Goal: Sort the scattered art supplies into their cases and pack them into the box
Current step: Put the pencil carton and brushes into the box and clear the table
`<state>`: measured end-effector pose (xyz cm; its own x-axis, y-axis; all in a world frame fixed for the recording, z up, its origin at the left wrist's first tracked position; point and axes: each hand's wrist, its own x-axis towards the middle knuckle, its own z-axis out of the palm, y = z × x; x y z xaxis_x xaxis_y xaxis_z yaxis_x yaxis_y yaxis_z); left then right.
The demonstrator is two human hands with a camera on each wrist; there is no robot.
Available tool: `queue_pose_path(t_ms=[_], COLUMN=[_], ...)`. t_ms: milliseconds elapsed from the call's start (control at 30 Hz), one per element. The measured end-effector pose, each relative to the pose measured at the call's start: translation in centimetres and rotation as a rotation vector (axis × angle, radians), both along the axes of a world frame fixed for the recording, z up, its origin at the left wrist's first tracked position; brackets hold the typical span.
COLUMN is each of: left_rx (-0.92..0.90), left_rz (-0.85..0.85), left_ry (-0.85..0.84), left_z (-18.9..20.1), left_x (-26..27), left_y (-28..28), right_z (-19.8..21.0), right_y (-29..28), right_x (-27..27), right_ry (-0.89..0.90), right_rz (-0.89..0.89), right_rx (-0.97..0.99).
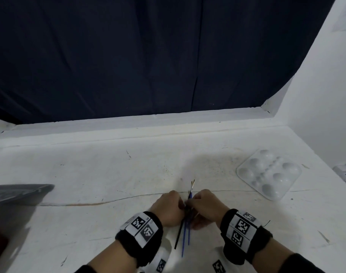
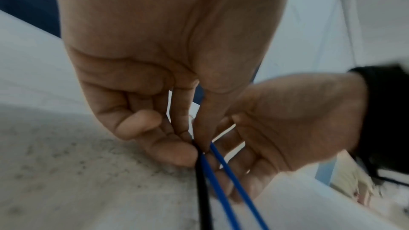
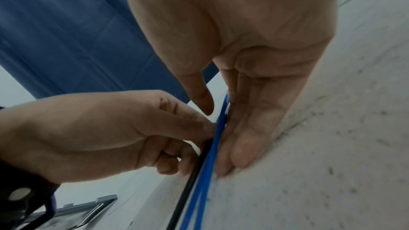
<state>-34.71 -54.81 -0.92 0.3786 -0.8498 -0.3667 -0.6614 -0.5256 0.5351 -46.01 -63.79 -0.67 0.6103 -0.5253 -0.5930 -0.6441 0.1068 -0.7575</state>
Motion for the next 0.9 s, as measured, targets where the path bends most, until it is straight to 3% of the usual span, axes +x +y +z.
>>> queue_pose_path(t_ms=[233,367,433,533,633,767,900], left_rx=[-0.198,-0.303,-0.373,-0.516,-0.622,-0.656,-0.74], left_rz=[0.102,0.188,0.315,0.52,0.689,0.784,0.79], left_ry=[0.197,0.463,0.518,0.619,0.999,1.574,1.807], left_z=[-0.6,0.8,1.7,2.9,4.6,7.8,9.9], left_x=[0.4,-0.3,-0.8,-1.1,-1.1,-1.9,-2.9], left_y=[1.4,2.0,2.0,1.6,1.0,1.6,3.2], right_z=[-0.8,-0.7,0.6,4.4,8.6,13.1,15.7], right_y=[0.1,-0.5,-0.8,-1.2,-1.1,0.5,3.5], right_x=[-0.1,0.1,0.1,0.1,-0.1,-0.4,-0.5], right_ry=[-0.062,-0.077,-0.195,-0.512,-0.741,-0.895,-0.914], right_rz=[-0.089,-0.149,-0.245,-0.443,-0.456,-0.299,-0.162], right_rx=[-0.035,-0.219,-0.175,-0.002,-0.001,-0.072,-0.142])
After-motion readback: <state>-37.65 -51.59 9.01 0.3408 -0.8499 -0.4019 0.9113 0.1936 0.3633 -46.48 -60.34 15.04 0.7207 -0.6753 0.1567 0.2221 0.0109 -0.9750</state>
